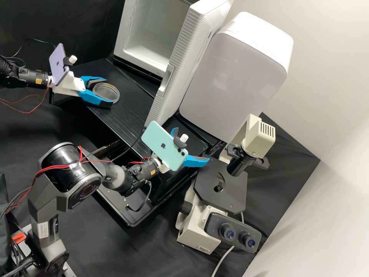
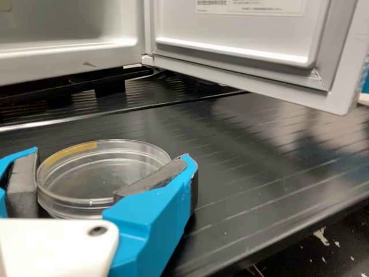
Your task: Take the petri dish out of the incubator
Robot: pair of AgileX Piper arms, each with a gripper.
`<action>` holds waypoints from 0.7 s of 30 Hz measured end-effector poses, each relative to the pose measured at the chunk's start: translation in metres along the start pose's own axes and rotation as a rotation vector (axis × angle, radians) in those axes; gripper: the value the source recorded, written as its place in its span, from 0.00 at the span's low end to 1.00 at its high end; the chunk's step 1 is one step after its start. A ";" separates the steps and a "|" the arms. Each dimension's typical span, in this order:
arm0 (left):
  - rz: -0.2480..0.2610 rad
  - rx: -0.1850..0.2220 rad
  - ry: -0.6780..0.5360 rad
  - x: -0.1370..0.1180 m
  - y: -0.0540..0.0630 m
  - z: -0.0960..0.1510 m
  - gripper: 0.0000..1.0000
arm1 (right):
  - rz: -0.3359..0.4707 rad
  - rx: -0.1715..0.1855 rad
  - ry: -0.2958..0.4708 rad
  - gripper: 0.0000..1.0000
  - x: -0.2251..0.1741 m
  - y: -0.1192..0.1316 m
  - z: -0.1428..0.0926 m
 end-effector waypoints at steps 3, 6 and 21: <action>-0.005 -0.013 -0.003 0.000 0.000 -0.002 1.00 | 0.000 0.000 0.000 1.00 0.000 0.000 0.000; -0.012 -0.015 -0.006 0.001 -0.001 -0.002 1.00 | 0.000 0.000 0.000 1.00 0.000 0.000 0.000; -0.013 -0.005 -0.014 0.002 -0.001 -0.001 1.00 | 0.000 0.000 0.000 1.00 0.000 0.000 0.000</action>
